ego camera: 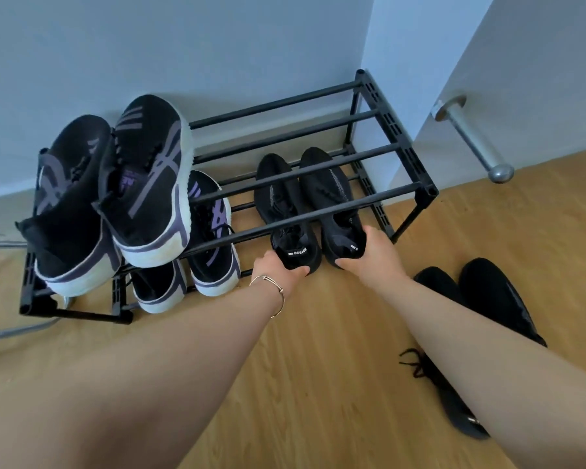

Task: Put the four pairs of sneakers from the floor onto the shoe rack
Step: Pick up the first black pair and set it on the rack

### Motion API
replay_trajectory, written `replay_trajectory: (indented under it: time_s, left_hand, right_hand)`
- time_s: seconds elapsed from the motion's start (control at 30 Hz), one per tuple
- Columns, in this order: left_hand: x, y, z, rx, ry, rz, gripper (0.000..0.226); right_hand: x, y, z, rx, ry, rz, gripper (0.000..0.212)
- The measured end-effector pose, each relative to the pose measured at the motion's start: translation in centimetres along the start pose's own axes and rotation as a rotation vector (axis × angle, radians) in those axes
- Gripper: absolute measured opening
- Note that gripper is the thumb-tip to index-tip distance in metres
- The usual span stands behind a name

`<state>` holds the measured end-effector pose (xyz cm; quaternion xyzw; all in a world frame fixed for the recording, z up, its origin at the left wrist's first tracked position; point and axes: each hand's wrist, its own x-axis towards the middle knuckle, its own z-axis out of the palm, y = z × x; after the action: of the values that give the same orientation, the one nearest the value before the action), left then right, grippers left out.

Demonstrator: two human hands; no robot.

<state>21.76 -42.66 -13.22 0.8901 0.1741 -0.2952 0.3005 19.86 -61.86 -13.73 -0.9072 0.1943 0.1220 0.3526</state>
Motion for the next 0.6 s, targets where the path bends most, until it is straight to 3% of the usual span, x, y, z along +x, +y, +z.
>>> replay_trajectory:
  time_s: [0.2, 0.6]
  left_hand:
    - [1.0, 1.2, -0.8, -0.005, 0.014, -0.027, 0.069]
    - [0.3, 2.1, -1.2, 0.109, -0.014, -0.043, 0.073]
  right_hand:
    - [1.5, -1.2, 0.1, 0.008, 0.005, -0.020, 0.069]
    - [2.1, -3.1, 0.1, -0.108, -0.042, 0.038, 0.085]
